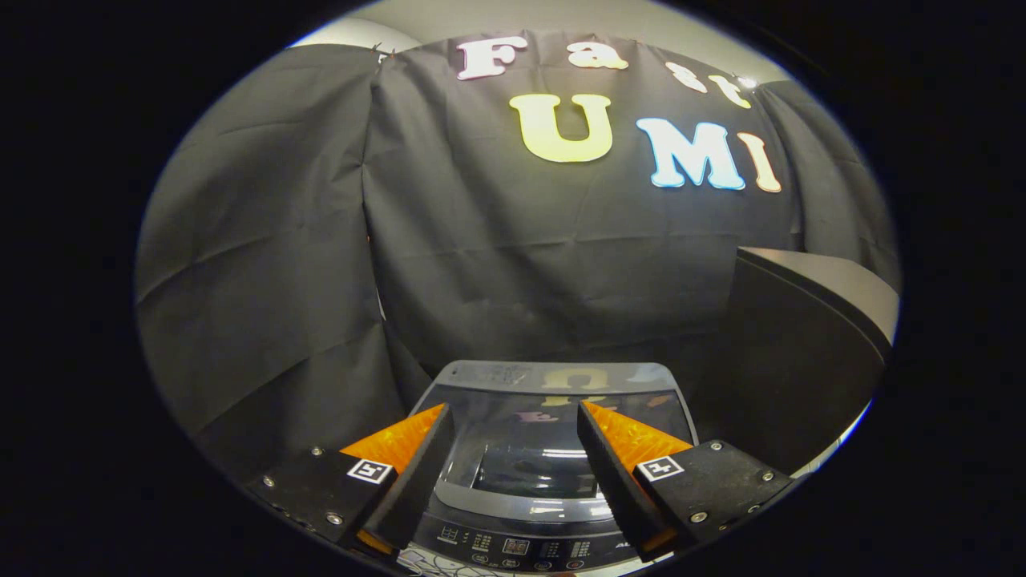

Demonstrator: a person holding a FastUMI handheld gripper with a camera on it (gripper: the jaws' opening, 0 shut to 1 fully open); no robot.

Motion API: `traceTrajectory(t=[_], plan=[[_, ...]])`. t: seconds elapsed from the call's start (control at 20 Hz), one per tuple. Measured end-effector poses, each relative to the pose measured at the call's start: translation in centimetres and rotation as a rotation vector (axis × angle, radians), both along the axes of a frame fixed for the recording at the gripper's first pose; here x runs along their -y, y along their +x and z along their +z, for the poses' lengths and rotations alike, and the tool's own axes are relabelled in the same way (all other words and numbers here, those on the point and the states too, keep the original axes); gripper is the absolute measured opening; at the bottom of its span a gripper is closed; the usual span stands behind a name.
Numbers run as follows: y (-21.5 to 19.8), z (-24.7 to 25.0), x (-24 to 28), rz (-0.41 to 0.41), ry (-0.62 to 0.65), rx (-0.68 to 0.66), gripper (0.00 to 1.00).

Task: Put the clothes into the washing machine and then close the washing machine lid.

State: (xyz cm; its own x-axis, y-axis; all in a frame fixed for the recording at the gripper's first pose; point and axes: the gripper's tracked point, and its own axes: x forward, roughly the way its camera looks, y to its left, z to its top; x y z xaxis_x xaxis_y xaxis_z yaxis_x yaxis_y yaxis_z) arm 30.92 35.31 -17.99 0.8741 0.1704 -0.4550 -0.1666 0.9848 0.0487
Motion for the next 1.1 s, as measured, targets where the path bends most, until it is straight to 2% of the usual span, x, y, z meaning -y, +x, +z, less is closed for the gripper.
traceTrajectory(t=[0.45, 0.65, 1.1], plan=[[-1.2, 9.1, 4.6, -0.027, 0.044, 0.159, 0.95], [-2.4, 12.3, 9.0, -0.030, 0.024, 0.228, 0.95], [-6.9, 15.7, 20.1, -0.030, -0.014, 0.306, 0.95]])
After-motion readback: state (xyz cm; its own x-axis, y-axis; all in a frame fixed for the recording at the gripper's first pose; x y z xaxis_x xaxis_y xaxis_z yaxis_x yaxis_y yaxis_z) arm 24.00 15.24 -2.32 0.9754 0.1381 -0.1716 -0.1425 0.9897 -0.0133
